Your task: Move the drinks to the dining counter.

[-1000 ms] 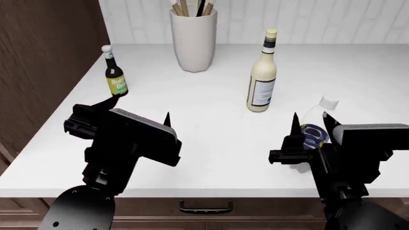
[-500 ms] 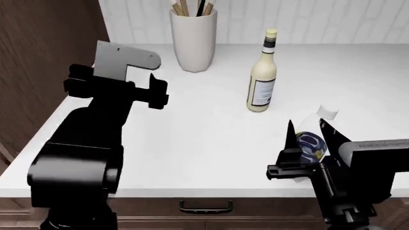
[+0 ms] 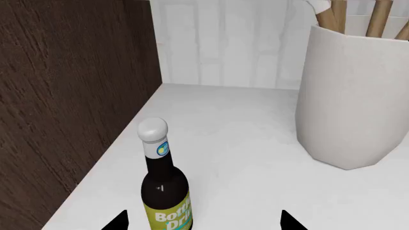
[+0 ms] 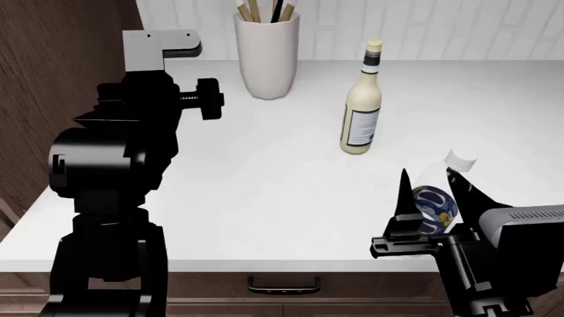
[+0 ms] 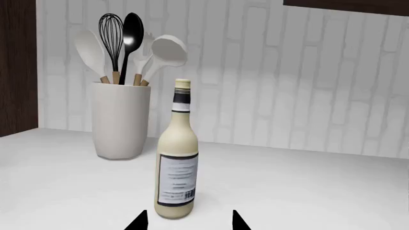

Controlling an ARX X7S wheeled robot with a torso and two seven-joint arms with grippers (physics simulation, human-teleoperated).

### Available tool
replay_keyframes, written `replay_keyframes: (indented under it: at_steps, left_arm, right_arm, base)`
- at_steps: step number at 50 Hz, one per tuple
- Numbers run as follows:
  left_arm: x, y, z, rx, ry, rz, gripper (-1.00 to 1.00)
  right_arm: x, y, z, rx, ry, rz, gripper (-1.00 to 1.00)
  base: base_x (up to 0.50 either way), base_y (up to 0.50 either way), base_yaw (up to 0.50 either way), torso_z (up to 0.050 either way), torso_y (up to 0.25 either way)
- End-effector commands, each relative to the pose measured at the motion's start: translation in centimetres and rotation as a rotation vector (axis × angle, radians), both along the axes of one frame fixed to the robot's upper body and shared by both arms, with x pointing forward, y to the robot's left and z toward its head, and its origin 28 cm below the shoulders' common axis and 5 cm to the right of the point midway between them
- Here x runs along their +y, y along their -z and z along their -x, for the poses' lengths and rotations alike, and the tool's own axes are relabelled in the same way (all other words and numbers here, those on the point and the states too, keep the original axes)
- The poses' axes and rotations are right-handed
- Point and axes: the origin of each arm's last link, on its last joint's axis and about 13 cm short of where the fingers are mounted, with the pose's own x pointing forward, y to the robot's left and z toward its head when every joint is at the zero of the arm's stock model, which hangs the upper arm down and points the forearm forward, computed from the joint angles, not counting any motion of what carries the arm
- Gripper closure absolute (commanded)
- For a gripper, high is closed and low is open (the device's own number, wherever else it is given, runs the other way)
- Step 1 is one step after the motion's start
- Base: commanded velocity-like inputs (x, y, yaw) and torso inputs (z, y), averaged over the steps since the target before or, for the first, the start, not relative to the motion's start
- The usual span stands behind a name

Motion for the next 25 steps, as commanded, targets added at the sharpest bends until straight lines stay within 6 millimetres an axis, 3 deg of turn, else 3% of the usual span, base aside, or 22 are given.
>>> replay_keyframes:
  at_steps: [1, 7, 13, 17, 25]
  left_arm:
    - [-0.4, 0.5, -1.4, 0.051, 0.005, 0.015, -1.00]
    - [0.1, 1.2, -3.3, 0.085, 0.017, 0.001, -1.00]
    - [1.0, 1.1, -5.6, 0.087, -0.079, -0.001, -1.00]
    - [1.5, 2.1, -5.9, 0.100, -0.143, 0.026, -1.00]
    - [1.7, 2.1, -6.1, 0.082, -0.184, 0.018, -1.00]
  right_arm:
    - [-0.2, -0.3, 0.2, -0.040, 0.010, 0.012, 1.00]
    - [-0.2, -0.4, 0.2, -0.042, 0.011, 0.013, 1.00]
    - [-0.2, -0.5, 0.3, -0.042, 0.010, 0.015, 1.00]
    - [-0.4, -0.5, 0.5, -0.039, 0.019, 0.017, 1.00]
    - [-0.3, -0.3, 0.6, -0.037, 0.020, 0.015, 1.00]
  base:
    - [0.00, 0.00, 0.00, 0.000, 0.000]
    - [0.00, 0.00, 0.00, 0.000, 0.000]
    - [0.00, 0.00, 0.00, 0.000, 0.000]
    - [0.00, 0.00, 0.00, 0.000, 0.000]
    - [0.00, 0.00, 0.00, 0.000, 0.001]
